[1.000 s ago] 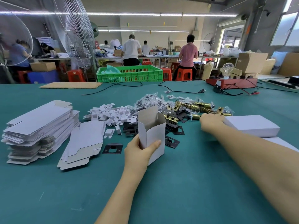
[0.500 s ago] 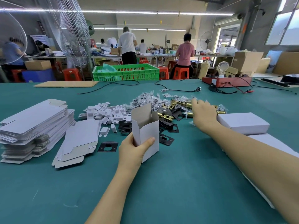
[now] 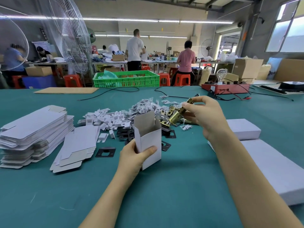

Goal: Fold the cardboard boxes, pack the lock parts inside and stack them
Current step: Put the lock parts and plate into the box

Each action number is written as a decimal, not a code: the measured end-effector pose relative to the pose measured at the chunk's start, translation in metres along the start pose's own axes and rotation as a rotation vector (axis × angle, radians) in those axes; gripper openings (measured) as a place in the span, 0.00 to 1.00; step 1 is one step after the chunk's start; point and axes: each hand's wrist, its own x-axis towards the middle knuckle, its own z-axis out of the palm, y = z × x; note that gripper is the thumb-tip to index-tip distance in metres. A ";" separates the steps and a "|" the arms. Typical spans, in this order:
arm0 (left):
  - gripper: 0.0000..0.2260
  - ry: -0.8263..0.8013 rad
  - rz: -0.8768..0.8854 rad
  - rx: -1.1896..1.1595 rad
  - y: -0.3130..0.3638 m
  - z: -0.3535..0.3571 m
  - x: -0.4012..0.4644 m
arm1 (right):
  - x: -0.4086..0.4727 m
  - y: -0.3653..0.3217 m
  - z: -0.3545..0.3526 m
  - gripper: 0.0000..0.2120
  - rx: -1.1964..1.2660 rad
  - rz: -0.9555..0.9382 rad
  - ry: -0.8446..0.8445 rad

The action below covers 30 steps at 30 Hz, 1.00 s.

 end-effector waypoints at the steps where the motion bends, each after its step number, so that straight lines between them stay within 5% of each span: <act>1: 0.12 0.001 -0.001 0.006 0.000 0.001 0.000 | -0.004 -0.006 0.001 0.09 0.019 0.008 -0.036; 8: 0.13 -0.044 0.009 0.055 -0.003 0.007 -0.002 | -0.022 -0.022 0.021 0.11 -0.005 -0.033 -0.212; 30: 0.10 0.068 0.154 0.282 -0.004 0.019 -0.011 | -0.034 0.007 0.045 0.10 -0.962 -0.569 -0.150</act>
